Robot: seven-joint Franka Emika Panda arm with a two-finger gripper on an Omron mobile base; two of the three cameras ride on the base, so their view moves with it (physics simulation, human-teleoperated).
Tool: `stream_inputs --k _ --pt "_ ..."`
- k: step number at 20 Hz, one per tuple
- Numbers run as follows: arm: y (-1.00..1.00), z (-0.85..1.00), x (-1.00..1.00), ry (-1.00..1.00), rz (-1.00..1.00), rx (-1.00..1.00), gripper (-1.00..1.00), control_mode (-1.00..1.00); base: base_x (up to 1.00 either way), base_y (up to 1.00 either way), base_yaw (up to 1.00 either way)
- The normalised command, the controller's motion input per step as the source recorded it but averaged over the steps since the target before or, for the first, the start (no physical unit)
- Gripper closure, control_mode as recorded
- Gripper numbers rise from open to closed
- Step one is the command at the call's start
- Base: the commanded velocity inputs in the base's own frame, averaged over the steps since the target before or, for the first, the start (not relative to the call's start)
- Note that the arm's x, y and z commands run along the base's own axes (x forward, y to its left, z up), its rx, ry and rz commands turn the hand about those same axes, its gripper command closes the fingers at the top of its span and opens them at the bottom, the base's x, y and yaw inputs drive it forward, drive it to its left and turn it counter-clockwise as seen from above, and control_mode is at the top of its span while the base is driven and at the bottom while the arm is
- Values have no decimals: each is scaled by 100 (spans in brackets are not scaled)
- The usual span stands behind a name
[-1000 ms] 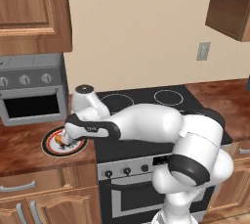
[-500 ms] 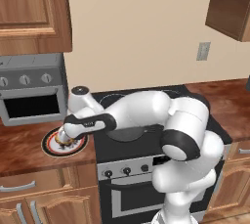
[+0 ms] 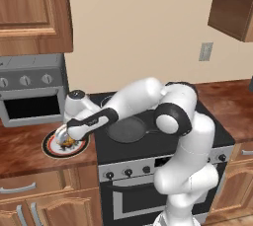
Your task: Pick the croissant and place it on the pan. Then turn on the stove to warm the croissant.
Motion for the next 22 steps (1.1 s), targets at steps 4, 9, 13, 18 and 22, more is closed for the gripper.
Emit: stream_inputs --k 4,9,13,18,22 --pt "29 -25 34 0 0 0 -100 -100 0 0 0" --pt "19 -27 30 0 0 0 -100 -100 0 0 0" --pt "6 -20 11 2 0 0 -100 -100 0 0 0" --pt "0 -12 0 2 0 0 -100 -100 0 0 0" --pt "-5 -15 0 2 0 0 -100 -100 0 0 0"
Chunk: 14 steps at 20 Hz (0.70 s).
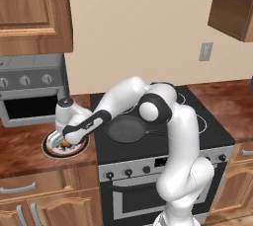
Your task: Pick the croissant and place it on the pan. Then turn on the stove to warm the croissant.
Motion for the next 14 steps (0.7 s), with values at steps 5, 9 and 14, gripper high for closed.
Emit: stream_inputs --k 5,9,14 --pt "-24 -17 0 1 0 0 -100 -100 0 0 0" --pt "-18 -24 0 0 0 0 100 -100 0 0 0" --pt "0 -9 1 0 0 0 100 -100 0 0 0"
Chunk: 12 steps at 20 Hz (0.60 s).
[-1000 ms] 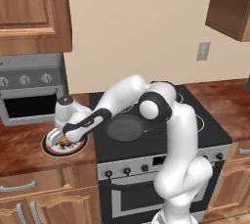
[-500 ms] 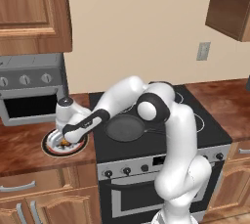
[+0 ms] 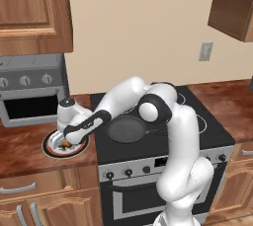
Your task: Pick the croissant and place it on the pan. Then turn on the stove to warm the croissant.
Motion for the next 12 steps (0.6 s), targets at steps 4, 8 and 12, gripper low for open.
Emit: stream_inputs --k 4,8,12 --pt "0 2 -8 -1 0 0 100 -100 0 0 0" --pt "-1 31 -16 -2 0 2 100 -100 0 0 0" --pt "-14 46 -13 0 0 0 100 -100 0 0 0"
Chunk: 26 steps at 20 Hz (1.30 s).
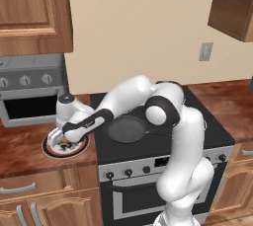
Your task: Pick the croissant and place it on the pan. Then turn on the stove to warm the croissant.
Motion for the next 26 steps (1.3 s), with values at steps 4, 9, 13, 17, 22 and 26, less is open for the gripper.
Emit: stream_inputs --k 4,9,13,17,22,26 --pt "-31 47 -9 0 0 0 100 -100 0 0 0" --pt "-47 44 -15 0 0 1 100 -100 0 0 0" --pt "-56 29 -41 0 0 1 100 -100 0 0 0" --pt "-63 25 -48 0 0 0 100 -100 0 0 0" --pt "-67 27 -39 0 0 0 100 -100 0 0 0" --pt "-74 30 -26 0 0 0 100 -100 0 0 0"
